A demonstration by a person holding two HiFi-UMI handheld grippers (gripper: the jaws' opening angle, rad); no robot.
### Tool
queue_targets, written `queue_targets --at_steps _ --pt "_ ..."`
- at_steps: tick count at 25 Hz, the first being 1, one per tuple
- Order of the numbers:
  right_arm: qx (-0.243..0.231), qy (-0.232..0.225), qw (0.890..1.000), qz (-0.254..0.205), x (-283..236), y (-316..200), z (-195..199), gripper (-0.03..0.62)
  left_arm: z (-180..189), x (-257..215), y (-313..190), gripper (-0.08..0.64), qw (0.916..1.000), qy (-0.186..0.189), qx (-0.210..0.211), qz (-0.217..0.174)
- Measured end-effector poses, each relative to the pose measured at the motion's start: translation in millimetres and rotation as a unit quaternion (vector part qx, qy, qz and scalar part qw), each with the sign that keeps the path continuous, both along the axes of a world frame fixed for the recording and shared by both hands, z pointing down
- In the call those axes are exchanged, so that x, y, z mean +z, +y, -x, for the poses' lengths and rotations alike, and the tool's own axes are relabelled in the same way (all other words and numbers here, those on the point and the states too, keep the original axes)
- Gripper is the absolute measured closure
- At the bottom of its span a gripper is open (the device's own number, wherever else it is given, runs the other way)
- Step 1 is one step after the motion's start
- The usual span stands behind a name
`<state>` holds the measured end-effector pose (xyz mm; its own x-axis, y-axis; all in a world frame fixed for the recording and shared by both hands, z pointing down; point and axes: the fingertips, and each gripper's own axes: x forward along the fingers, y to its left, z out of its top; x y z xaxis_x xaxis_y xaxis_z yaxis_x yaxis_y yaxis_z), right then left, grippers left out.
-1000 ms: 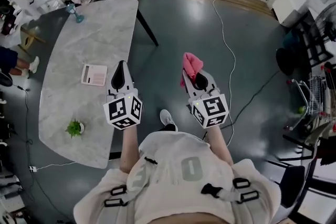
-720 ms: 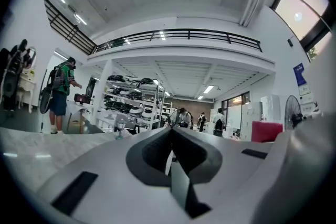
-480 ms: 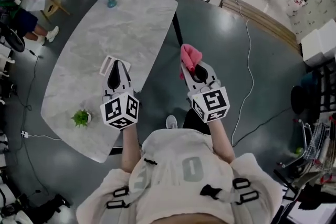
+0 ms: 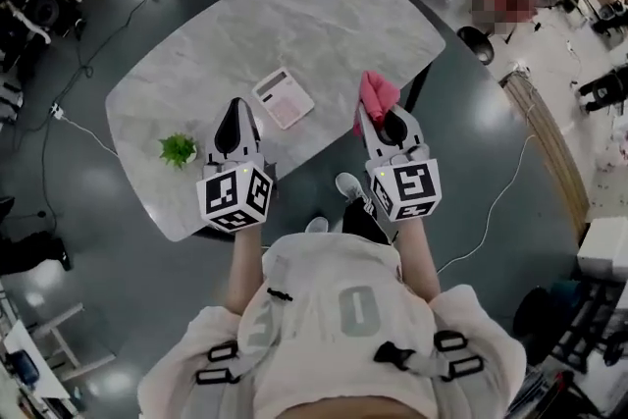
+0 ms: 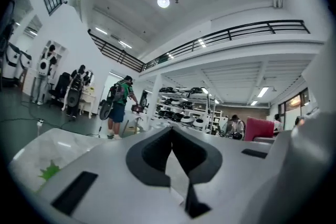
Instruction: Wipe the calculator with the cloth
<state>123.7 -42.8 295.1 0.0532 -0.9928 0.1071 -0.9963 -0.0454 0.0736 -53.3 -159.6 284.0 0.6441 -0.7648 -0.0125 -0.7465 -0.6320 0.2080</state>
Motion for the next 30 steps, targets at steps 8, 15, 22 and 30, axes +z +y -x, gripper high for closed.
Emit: queue_targets --at_steps 8,15,22,30 --pt "-0.151 0.016 0.988 0.000 -7.3 -99.6 4.8 0.537 42.4 -0.5 -26.8 0.540 0.9869 -0.002 -0.161 0.006" --pt "-0.239 0.027 0.971 -0.005 4.3 -141.9 -1.6 0.537 47.0 3.4 -26.7 0.540 0.9662 -0.002 -0.258 -0.004" --pt "-0.315 0.024 0.948 -0.017 14.1 -155.5 -7.4 0.537 33.2 -2.2 -18.3 0.538 0.9457 0.001 -0.324 -0.027" --pt "-0.347 0.010 0.938 -0.023 20.7 -166.2 -21.0 0.537 9.8 1.6 -16.1 0.538 0.9361 -0.016 -0.350 -0.030"
